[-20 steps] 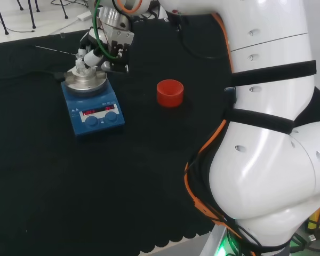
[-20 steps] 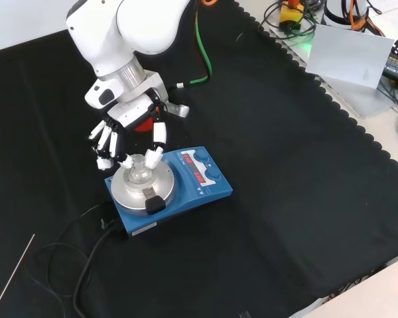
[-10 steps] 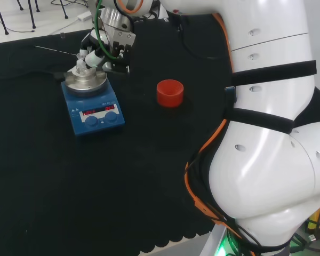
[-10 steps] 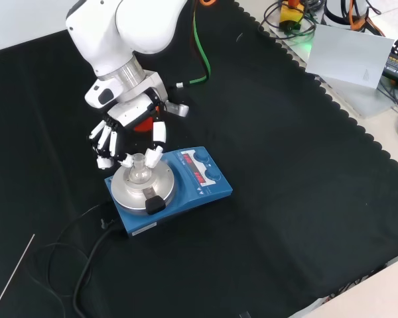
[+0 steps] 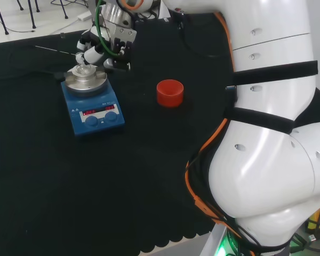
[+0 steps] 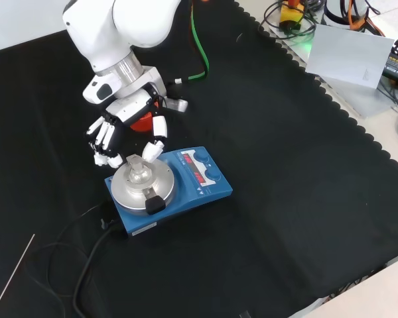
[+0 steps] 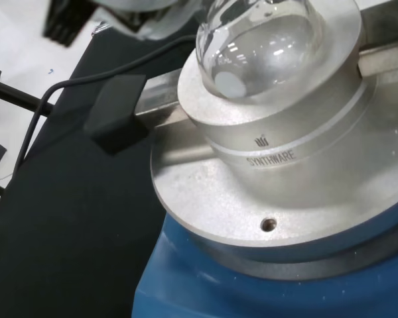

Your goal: Place the round-bottom flask on the heater.

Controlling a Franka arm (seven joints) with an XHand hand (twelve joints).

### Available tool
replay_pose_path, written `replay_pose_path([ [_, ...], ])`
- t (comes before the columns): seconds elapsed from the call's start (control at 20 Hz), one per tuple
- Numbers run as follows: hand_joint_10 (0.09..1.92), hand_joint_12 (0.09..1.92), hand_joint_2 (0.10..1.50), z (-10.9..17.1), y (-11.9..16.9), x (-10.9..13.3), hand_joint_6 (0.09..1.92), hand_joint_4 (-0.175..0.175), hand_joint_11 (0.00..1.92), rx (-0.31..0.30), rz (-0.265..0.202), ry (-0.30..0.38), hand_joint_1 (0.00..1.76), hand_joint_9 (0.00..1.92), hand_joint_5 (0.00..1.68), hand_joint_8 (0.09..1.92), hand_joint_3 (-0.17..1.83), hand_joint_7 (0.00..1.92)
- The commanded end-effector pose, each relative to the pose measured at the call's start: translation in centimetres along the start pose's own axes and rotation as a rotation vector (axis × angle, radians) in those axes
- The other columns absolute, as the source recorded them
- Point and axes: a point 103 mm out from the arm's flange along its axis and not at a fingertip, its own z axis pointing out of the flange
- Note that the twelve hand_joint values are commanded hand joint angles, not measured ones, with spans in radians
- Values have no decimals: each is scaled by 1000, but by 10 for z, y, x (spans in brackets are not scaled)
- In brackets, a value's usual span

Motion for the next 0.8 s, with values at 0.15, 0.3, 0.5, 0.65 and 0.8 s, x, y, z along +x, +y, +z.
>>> replay_pose_path([
  [0.15, 607, 1365, 589, -4, -9, -2, 651, -12, 41, -7, 2, -1, 845, 481, 444, 594, 755, 317],
  [0.3, 619, 1370, 584, -12, -22, -4, 495, -11, 34, -15, 15, -6, 830, 469, 388, 604, 735, 311],
  [0.5, 626, 1370, 583, -22, -37, -4, 363, -8, 29, -20, 27, -10, 809, 457, 366, 608, 715, 306],
  [0.65, 629, 1373, 587, -31, -49, -2, 313, -6, 26, -28, 35, -2, 803, 450, 372, 610, 702, 300],
  [0.8, 631, 1373, 591, -36, -57, 0, 273, -5, 23, -39, 33, 5, 798, 443, 384, 613, 693, 297],
])
